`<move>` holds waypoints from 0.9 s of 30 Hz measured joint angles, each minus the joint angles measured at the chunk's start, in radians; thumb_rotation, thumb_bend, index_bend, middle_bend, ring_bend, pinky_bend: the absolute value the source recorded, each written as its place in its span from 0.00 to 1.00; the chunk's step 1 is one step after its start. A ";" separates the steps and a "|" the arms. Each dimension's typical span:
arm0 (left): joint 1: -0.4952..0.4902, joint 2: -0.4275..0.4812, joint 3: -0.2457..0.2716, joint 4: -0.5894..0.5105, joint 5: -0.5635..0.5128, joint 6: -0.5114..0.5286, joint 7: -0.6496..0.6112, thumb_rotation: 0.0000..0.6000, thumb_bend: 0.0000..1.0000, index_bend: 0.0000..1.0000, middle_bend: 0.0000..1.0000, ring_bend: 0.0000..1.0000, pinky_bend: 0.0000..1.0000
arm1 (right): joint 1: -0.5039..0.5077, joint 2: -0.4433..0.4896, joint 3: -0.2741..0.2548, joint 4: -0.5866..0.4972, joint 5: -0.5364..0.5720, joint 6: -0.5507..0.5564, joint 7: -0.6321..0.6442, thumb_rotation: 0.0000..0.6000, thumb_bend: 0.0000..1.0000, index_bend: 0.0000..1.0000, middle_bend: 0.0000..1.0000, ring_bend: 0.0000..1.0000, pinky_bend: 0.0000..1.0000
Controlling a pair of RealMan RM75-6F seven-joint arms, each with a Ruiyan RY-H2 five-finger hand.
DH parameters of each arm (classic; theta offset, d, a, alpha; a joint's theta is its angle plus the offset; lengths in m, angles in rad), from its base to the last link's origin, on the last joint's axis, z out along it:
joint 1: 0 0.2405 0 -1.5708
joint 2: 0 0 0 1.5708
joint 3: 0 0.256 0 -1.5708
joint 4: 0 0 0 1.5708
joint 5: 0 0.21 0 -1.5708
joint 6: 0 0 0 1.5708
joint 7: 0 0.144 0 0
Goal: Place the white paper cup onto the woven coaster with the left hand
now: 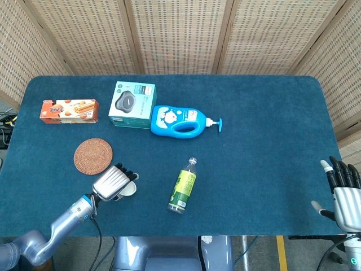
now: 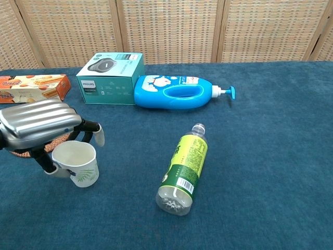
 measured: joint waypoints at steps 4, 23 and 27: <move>-0.001 0.003 -0.003 0.003 -0.006 0.014 -0.011 1.00 0.00 0.36 0.51 0.52 0.41 | 0.000 0.000 -0.001 0.000 -0.001 0.000 0.000 1.00 0.00 0.07 0.00 0.00 0.00; 0.002 0.109 -0.078 0.222 -0.211 -0.002 -0.206 1.00 0.00 0.36 0.50 0.51 0.41 | 0.004 -0.007 -0.005 -0.001 0.000 -0.007 -0.018 1.00 0.00 0.07 0.00 0.00 0.00; -0.003 0.088 -0.064 0.304 -0.226 -0.032 -0.260 1.00 0.00 0.36 0.50 0.50 0.41 | 0.007 -0.011 -0.006 0.000 -0.001 -0.012 -0.029 1.00 0.00 0.07 0.00 0.00 0.00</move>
